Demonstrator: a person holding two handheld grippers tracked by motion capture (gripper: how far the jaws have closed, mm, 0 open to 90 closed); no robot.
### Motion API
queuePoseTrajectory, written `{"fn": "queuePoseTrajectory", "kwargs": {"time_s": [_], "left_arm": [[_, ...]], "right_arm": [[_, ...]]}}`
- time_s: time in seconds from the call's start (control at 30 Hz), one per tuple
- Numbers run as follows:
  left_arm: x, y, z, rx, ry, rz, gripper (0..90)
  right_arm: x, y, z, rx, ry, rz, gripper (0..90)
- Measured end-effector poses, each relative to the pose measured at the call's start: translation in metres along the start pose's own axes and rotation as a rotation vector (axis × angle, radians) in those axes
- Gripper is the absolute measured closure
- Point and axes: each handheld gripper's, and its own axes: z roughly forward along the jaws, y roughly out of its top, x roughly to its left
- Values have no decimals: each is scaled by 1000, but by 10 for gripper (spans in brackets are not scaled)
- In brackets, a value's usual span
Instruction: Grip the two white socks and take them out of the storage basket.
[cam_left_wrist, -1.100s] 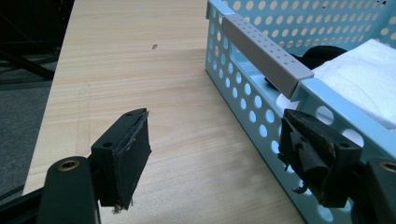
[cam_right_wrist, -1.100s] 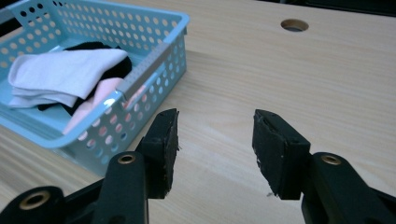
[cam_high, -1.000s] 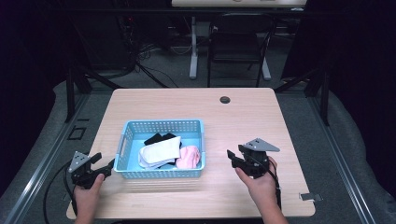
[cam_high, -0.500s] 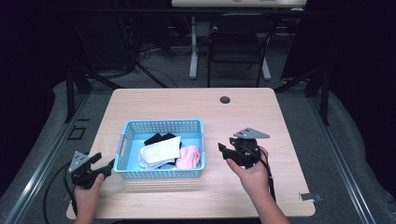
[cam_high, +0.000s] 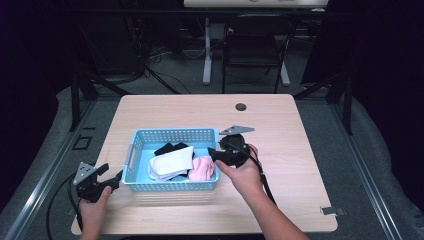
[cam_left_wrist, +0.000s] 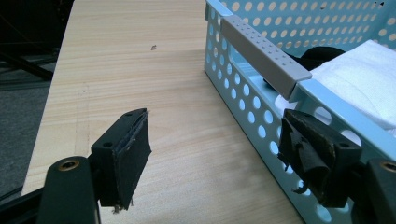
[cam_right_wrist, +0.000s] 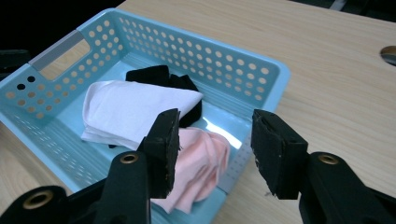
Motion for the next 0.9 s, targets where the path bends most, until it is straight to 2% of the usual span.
{"fn": "queuePoseTrajectory", "kwargs": {"time_s": [0.07,0.23,0.27,0.37,0.53,0.73,0.9], "left_arm": [[0,0,0,-3,1,-2,246],[1,0,0,-4,1,-2,246],[1,0,0,-4,0,-3,246],[1,0,0,-4,0,-3,246],[1,0,0,-5,0,-4,246],[1,0,0,-4,0,-3,246],[1,0,0,-6,-1,-3,246]], "right_arm": [[4,6,12,29,29,25,550],[8,11,27,62,49,51,558],[10,14,33,85,60,60,558],[11,16,38,101,65,65,559],[11,20,57,156,81,111,568],[13,22,72,196,84,132,592],[14,24,93,261,131,228,591]]}}
